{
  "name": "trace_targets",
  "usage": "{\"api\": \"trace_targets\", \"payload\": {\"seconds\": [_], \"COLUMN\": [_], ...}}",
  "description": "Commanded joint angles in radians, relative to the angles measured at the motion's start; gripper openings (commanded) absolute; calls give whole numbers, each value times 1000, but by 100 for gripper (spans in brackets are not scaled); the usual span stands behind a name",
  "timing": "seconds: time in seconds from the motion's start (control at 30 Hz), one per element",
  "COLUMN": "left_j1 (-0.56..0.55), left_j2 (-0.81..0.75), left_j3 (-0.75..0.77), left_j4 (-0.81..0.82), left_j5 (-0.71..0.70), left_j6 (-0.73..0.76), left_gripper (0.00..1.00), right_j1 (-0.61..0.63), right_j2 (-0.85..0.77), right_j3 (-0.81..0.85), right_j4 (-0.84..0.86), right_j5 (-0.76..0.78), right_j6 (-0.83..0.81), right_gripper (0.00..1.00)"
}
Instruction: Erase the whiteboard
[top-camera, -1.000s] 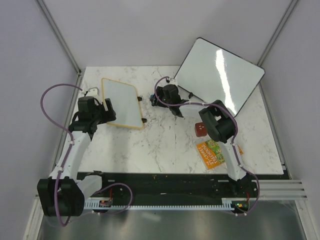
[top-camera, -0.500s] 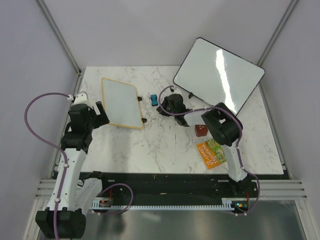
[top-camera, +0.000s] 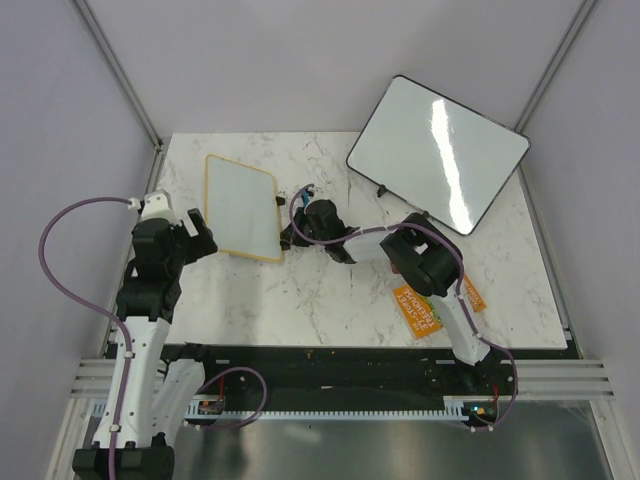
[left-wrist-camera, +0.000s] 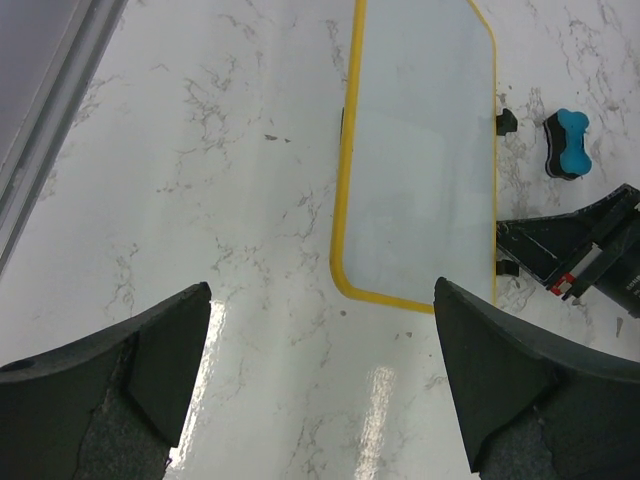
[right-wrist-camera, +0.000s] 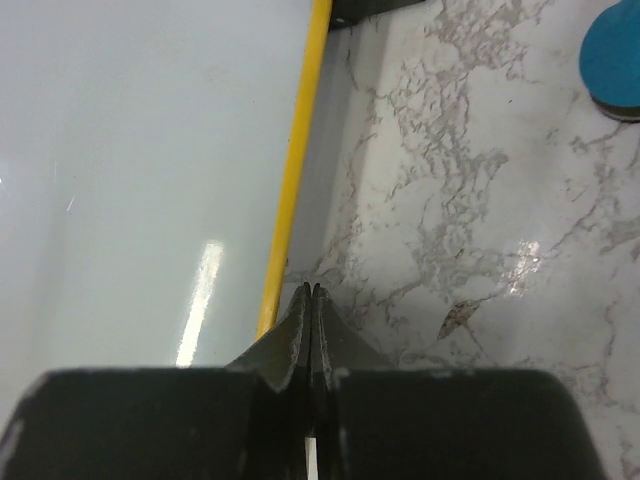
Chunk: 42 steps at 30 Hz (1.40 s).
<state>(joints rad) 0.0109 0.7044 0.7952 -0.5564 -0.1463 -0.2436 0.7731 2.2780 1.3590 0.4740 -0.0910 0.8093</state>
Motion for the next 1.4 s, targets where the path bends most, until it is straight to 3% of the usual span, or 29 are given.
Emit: {"api": "trace_targets", "payload": {"seconds": [0.0, 0.43, 0.77, 1.13, 1.27, 1.37], "left_j1": [1, 1, 1, 1, 1, 1], "left_j2": [-29, -36, -54, -40, -37, -43], "left_j3": [-11, -22, -36, -36, -33, -25], "left_j4": [-13, -13, -22, -20, -20, 1], "left_j5": [31, 108, 131, 139, 142, 218], "left_j6": [-14, -19, -17, -16, -16, 1], "left_gripper": [98, 98, 98, 98, 98, 98], "right_j1": [12, 101, 32, 38, 43, 26], "right_j2": [26, 115, -49, -12, -18, -75], "right_j3": [11, 175, -47, -54, -67, -90], "right_j4": [0, -81, -100, -83, -66, -74], "right_j5": [-32, -7, 235, 33, 13, 33], "right_j6": [31, 44, 79, 106, 111, 71], "right_gripper": [0, 0, 0, 0, 0, 0]}}
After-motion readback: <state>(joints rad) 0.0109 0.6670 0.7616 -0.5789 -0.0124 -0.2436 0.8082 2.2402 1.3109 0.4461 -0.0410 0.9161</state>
